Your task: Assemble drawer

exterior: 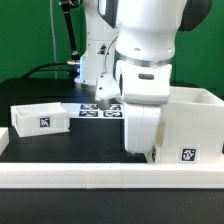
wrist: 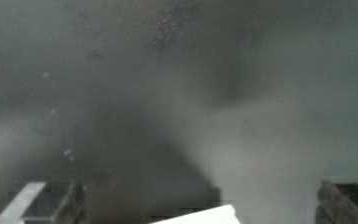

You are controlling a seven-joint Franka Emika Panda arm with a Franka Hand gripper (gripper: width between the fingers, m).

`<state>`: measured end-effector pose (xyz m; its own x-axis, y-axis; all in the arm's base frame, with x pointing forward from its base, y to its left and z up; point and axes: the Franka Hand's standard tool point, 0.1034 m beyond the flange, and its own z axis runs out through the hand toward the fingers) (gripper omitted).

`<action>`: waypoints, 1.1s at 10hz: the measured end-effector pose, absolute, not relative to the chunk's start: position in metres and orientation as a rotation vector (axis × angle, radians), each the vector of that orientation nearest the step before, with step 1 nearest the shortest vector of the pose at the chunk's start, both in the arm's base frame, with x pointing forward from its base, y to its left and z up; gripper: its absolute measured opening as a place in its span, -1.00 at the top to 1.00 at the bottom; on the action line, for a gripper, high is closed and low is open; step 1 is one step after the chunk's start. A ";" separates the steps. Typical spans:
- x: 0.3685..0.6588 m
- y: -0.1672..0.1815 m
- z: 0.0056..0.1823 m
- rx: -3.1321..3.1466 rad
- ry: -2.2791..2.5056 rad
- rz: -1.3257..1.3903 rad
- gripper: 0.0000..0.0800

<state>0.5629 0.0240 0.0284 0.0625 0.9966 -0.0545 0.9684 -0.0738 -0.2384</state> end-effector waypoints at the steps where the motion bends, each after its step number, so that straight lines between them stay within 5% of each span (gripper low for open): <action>1: 0.564 0.024 0.032 -2.184 -2.029 0.327 -0.62; 6: 0.580 -0.013 0.045 -2.091 -2.173 0.234 -0.62; 8: 0.584 -0.035 0.069 -2.112 -2.203 0.186 -0.62; 11: 0.545 -0.060 0.096 -2.189 -2.190 0.133 -0.62</action>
Offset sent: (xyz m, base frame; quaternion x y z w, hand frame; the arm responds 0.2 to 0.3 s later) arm 0.0076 -0.0130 0.0118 -0.0392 0.0275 -0.0359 0.9982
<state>0.5453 -0.0596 0.0955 -0.0020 0.9995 -0.0309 0.9959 -0.0008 -0.0902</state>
